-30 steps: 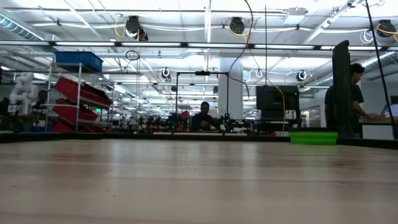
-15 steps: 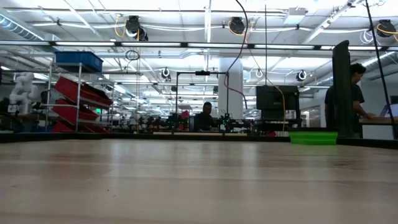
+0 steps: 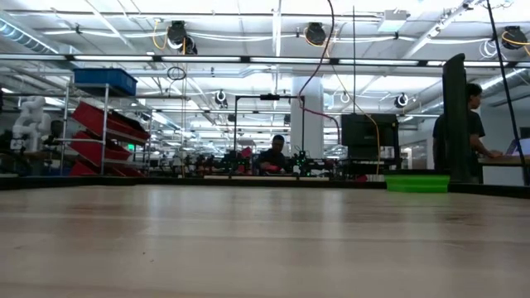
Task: Coil cords
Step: Coil the red wire into the spool
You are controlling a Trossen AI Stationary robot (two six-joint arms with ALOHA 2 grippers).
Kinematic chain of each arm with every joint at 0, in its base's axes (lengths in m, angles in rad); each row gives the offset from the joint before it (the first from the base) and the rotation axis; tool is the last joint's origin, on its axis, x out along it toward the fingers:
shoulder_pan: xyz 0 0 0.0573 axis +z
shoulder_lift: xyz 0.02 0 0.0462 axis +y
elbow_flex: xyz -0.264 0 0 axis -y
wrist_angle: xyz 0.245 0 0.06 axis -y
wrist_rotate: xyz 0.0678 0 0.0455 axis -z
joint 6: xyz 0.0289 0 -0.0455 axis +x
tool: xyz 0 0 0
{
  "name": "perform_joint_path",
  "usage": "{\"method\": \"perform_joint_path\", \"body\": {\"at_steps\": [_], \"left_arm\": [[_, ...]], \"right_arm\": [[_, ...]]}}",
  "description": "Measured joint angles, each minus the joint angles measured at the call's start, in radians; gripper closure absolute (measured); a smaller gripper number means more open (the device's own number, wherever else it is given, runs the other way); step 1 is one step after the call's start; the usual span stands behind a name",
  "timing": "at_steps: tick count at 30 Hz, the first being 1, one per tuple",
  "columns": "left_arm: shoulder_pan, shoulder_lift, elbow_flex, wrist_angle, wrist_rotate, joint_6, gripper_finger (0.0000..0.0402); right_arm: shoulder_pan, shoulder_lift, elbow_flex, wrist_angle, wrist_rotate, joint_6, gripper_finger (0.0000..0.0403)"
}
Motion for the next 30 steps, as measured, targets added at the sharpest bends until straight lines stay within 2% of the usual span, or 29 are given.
{"method": "perform_joint_path", "body": {"at_steps": [7,12,15,18,22,30], "left_arm": [[0.022,-0.079,-0.001,-0.152,-0.006,0.005,0.04],[0.02,-0.148,-0.027,-0.205,-0.09,0.051,0.04],[0.02,-0.177,-0.043,-0.241,-0.158,0.054,0.04],[0.02,-0.19,-0.043,-0.297,-0.223,0.07,0.04],[0.02,-0.195,-0.043,-0.359,-0.26,0.08,0.04],[0.03,-0.195,-0.043,-0.458,-0.271,0.086,0.04]], "right_arm": [[0.005,-0.07,0.0,-0.14,-0.049,0.077,0.0403],[0.029,-0.104,0.0,-0.199,-0.058,0.107,0.0403],[0.042,-0.11,0.0,-0.2,-0.109,0.116,0.0403],[0.058,-0.111,0.0,-0.201,-0.127,0.119,0.0403],[0.061,-0.119,0.0,-0.2,-0.129,0.119,0.0403],[0.079,-0.163,0.0,-0.257,-0.124,0.129,0.0403]]}}
